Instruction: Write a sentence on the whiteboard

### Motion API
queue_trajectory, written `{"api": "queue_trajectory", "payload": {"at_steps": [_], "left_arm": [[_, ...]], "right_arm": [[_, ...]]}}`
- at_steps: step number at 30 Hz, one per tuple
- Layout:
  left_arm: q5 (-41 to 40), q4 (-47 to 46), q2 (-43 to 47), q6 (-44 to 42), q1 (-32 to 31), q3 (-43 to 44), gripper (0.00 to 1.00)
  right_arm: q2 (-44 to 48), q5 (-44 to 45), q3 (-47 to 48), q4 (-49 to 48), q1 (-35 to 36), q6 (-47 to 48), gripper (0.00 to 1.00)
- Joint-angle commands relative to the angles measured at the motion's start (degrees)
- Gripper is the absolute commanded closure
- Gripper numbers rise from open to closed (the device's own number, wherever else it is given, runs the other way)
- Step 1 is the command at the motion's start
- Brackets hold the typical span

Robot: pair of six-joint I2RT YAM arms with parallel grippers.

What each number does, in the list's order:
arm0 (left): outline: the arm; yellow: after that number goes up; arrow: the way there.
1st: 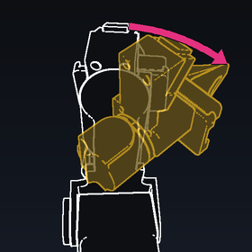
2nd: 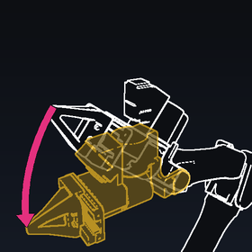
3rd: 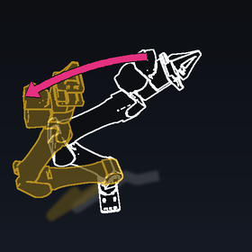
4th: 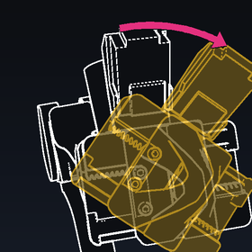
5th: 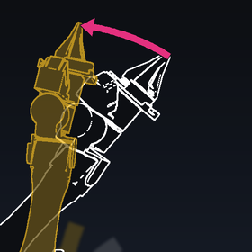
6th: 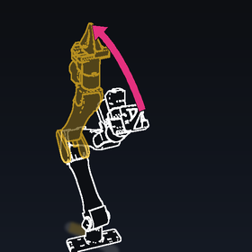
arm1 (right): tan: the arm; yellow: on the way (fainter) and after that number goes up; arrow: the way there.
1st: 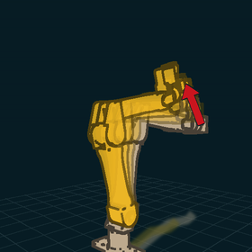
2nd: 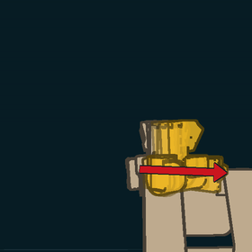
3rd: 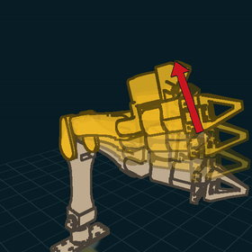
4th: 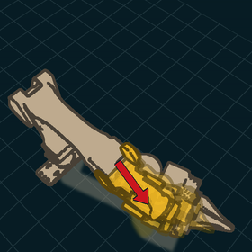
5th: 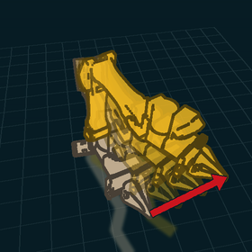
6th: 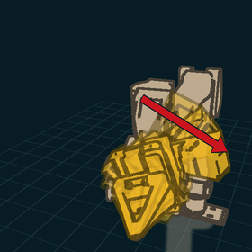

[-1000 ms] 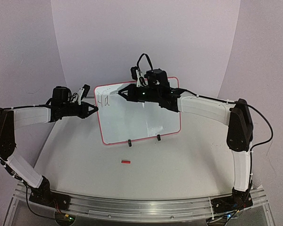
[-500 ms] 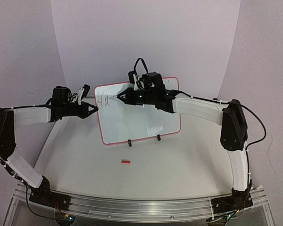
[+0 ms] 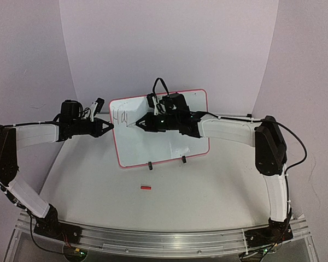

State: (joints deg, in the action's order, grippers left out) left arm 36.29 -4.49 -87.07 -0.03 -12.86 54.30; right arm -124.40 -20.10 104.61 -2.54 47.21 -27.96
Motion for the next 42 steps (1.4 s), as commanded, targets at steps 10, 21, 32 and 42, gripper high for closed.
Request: {"api": "queue_trajectory", "payload": {"at_steps": [10,21,32,42], "left_arm": [[-1.37,1.28,0.67,-2.96,-0.24,1.57,1.0],[-1.48,1.25,0.87,-2.98,-0.27,1.46,1.0],[-1.4,1.23,0.93,-2.96,-0.24,1.55,1.0],[-1.31,1.14,0.67,-2.89,-0.24,1.5,1.0]], "right_arm": [[2.36,-1.48,-1.75,-0.14,0.05,-0.46,1.0],[8.78,-4.53,-2.64,-5.4,0.11,-1.76,1.0],[5.56,1.69,1.67,-4.52,0.09,0.33,1.0],[2.3,3.13,4.93,-2.57,0.12,1.13,1.0]]}}
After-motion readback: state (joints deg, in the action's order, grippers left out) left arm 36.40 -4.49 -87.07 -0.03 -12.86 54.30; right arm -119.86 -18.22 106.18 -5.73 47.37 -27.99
